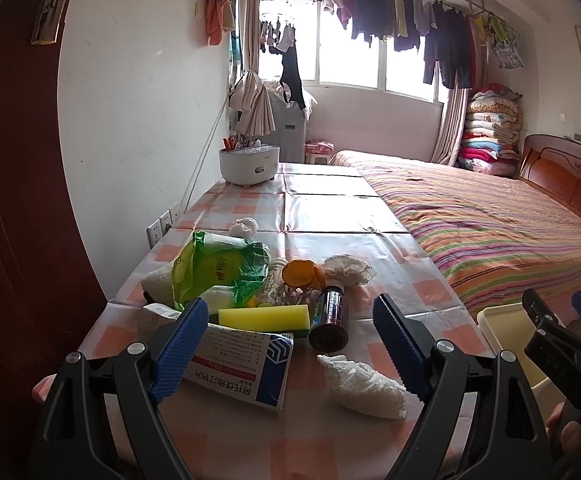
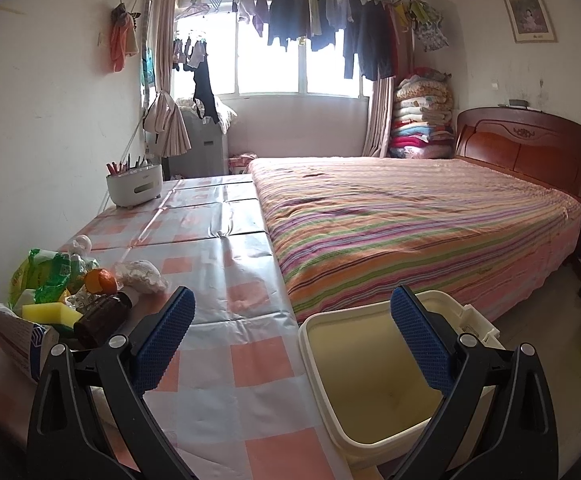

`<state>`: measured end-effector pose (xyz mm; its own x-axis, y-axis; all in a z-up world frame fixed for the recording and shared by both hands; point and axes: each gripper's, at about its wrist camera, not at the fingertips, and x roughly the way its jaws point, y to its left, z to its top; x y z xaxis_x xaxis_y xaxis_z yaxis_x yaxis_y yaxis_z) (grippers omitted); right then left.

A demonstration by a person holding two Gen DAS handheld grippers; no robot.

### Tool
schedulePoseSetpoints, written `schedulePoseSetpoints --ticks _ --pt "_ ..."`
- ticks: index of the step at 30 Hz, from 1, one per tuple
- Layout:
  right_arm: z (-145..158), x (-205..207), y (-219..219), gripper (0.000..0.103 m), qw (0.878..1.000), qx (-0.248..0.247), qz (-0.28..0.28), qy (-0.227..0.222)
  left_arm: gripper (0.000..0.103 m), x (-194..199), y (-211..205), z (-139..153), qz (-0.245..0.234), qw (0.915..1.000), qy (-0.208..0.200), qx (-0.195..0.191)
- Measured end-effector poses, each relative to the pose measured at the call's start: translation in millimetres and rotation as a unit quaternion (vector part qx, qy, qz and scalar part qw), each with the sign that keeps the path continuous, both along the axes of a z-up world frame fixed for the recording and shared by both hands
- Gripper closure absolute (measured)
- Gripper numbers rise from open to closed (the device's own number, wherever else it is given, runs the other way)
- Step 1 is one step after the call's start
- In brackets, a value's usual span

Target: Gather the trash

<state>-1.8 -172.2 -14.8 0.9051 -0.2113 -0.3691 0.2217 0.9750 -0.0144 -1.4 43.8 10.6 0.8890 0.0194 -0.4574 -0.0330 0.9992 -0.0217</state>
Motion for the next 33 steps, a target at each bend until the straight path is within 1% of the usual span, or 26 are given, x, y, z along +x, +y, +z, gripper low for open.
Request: schedulePoseSetpoints --ticks 15,33 --pt "1 0 3 0.006 1.0 0.004 0.013 0.001 0.021 -10 7 0 0.011 0.9999 0.003 0.005" --pt "2 -3 4 0.006 1.0 0.006 0.026 0.003 0.021 -16 6 -1 0.01 0.9999 0.007 0.012"
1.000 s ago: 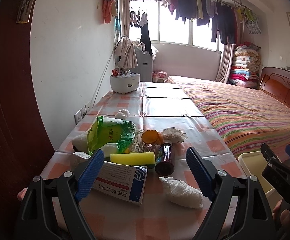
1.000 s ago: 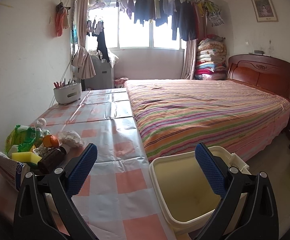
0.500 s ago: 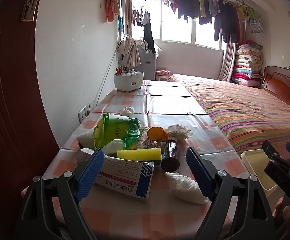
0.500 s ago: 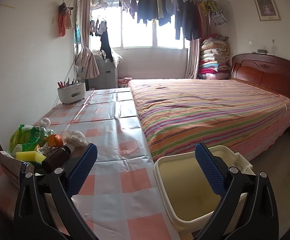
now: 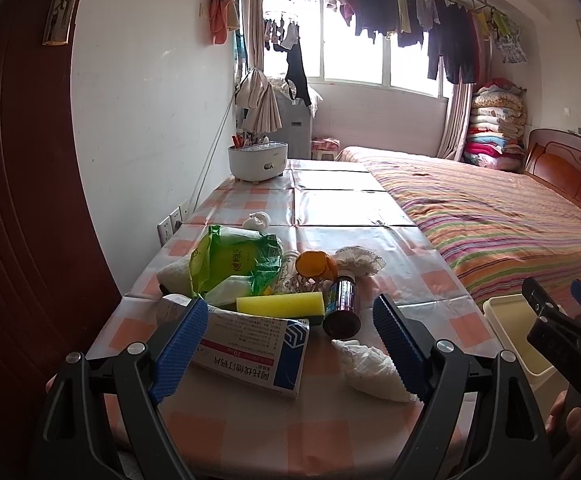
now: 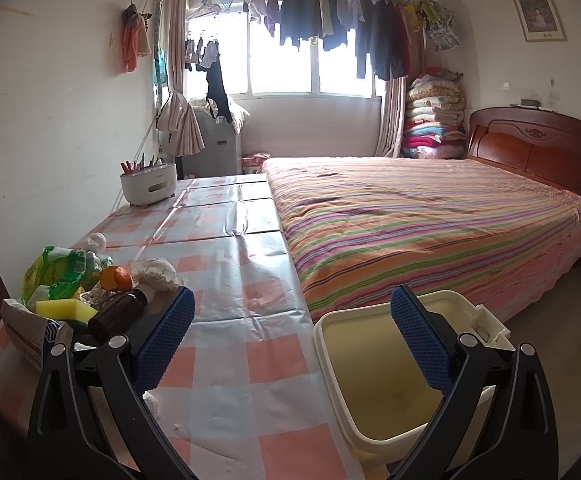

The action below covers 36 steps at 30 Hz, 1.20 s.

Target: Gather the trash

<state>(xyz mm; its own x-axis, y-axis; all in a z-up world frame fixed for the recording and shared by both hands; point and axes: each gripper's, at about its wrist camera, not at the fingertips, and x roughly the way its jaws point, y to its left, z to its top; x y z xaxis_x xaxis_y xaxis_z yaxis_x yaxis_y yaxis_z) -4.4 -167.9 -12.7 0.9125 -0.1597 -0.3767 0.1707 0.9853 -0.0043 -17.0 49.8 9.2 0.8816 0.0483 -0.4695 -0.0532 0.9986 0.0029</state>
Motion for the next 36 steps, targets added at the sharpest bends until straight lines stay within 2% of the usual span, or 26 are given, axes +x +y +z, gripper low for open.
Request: schedulePoseSetpoints --ticks 22,36 --pt "-1 -1 0 0.006 1.0 0.001 0.006 0.001 0.021 0 -1 3 0.004 1.0 0.0 0.006" --pt "-2 -1 6 0.006 1.0 -0.003 0.03 0.009 0.021 -2 9 1 0.015 0.9999 0.002 0.006"
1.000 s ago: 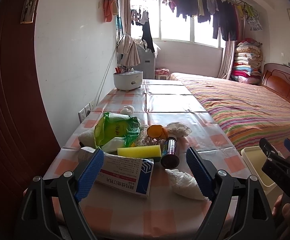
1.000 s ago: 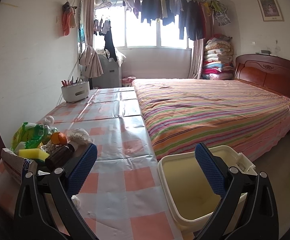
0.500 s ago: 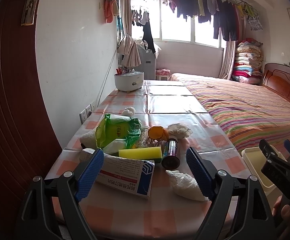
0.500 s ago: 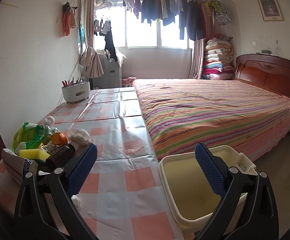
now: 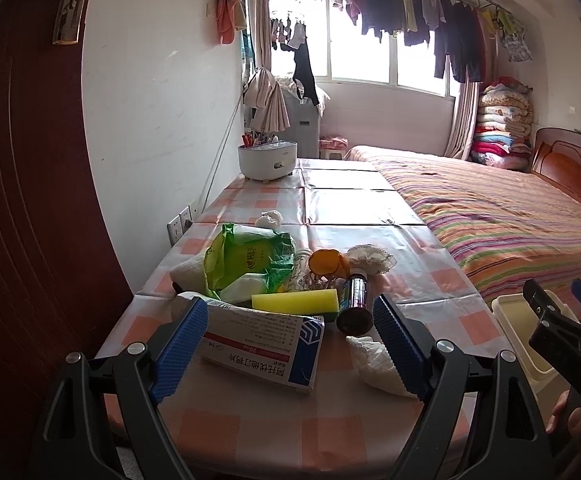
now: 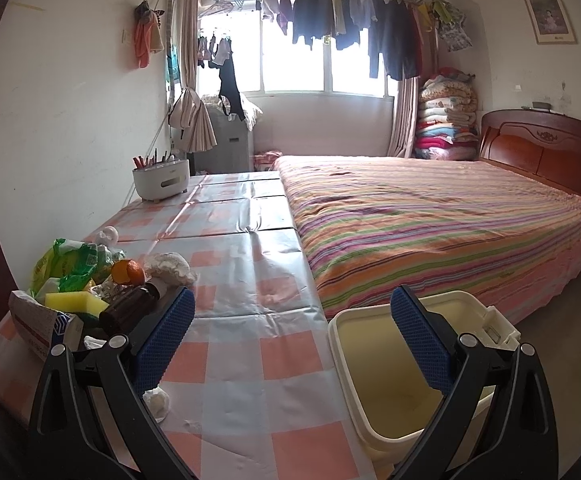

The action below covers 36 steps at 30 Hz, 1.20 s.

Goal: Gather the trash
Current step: 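Reach the right gripper to the crumpled white tissue and close on it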

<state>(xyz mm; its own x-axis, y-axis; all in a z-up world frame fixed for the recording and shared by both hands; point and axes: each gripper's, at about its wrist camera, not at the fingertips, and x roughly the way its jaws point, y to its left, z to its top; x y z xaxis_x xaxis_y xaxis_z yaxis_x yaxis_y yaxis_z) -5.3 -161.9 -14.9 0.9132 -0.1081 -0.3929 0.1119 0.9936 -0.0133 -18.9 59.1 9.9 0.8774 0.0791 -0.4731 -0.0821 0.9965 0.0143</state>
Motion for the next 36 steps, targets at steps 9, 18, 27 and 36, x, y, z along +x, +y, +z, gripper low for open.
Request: schedulePoseSetpoints --ticks 9,18,27,36 --pt "-3 2 15 0.006 0.999 -0.004 0.038 0.005 0.021 -3 11 -3 0.014 0.9999 0.003 0.003" --pt "-10 4 42 0.006 0.988 -0.008 0.149 0.027 0.021 -4 27 -10 0.031 0.9994 0.011 0.002" --pt "-25 17 96 0.006 0.944 -0.069 0.312 0.089 0.021 -10 48 -14 0.055 0.9984 0.018 -0.001" --pt "-53 44 124 0.024 0.904 -0.095 0.378 0.174 0.021 -11 65 -25 0.06 0.9974 0.037 -0.014"
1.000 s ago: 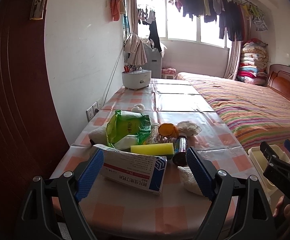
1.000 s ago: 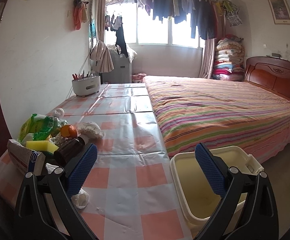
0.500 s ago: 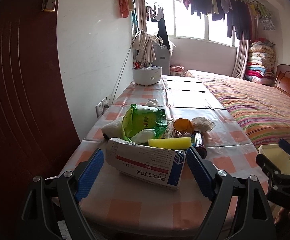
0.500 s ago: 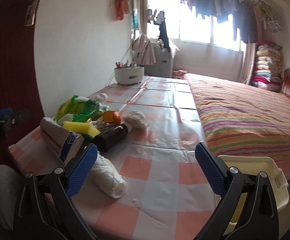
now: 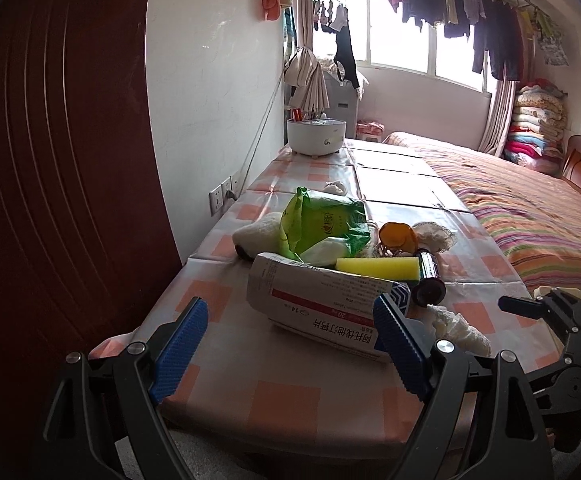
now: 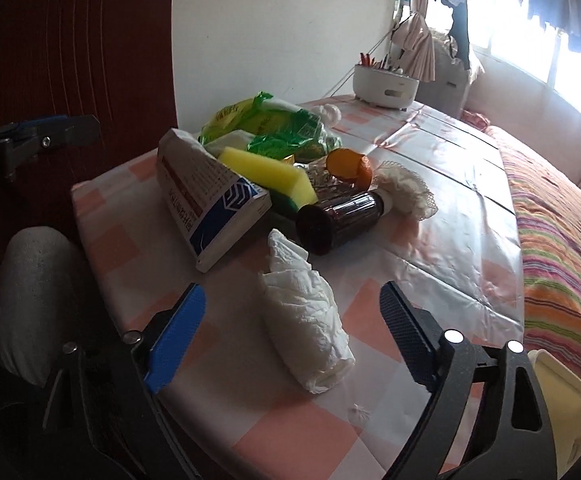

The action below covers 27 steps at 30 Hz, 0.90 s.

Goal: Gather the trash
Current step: 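Reach the right gripper to the crumpled white tissue and close on it, then grasp the white medicine box with the left gripper while right holds tissue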

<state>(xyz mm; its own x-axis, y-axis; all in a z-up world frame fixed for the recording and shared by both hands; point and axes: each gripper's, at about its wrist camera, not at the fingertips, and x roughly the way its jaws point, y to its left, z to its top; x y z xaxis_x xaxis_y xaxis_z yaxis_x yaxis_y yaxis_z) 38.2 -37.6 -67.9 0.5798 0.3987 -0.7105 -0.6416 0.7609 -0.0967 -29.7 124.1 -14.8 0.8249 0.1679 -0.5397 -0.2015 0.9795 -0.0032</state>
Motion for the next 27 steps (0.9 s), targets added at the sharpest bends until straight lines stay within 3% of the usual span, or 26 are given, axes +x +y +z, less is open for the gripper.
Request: schedulePoseSetpoints --ticks 3,7,11,12,15,20,24,27 --pt "-8 9 4 0.024 1.0 -0.022 0.015 0.015 0.021 2 2 -3 0.001 1.0 0.005 -0.003" --pt "-18 20 8 0.046 0.998 -0.047 0.03 0.041 0.021 6 4 -7 -0.007 0.9998 0.014 -0.011" --pt "-28 25 12 0.06 0.996 -0.062 0.039 0.058 0.021 9 5 -10 -0.013 0.9995 0.021 -0.019" --pt "-29 26 12 0.071 0.995 -0.063 0.04 0.06 0.021 10 5 -11 -0.013 0.9994 0.023 -0.022" --pt "-24 25 10 0.079 0.996 -0.04 0.041 0.065 0.021 16 8 -15 -0.018 0.9986 0.034 -0.036" --pt "-14 22 6 0.081 0.998 -0.015 0.036 0.045 0.021 26 16 -26 -0.023 0.9942 0.063 -0.084" --pt "-4 18 3 0.081 0.999 0.011 0.031 0.032 0.021 38 23 -34 -0.041 0.986 0.086 -0.137" --pt "0 15 1 0.081 0.999 0.025 0.028 0.029 0.021 49 29 -37 -0.06 0.9821 0.094 -0.152"
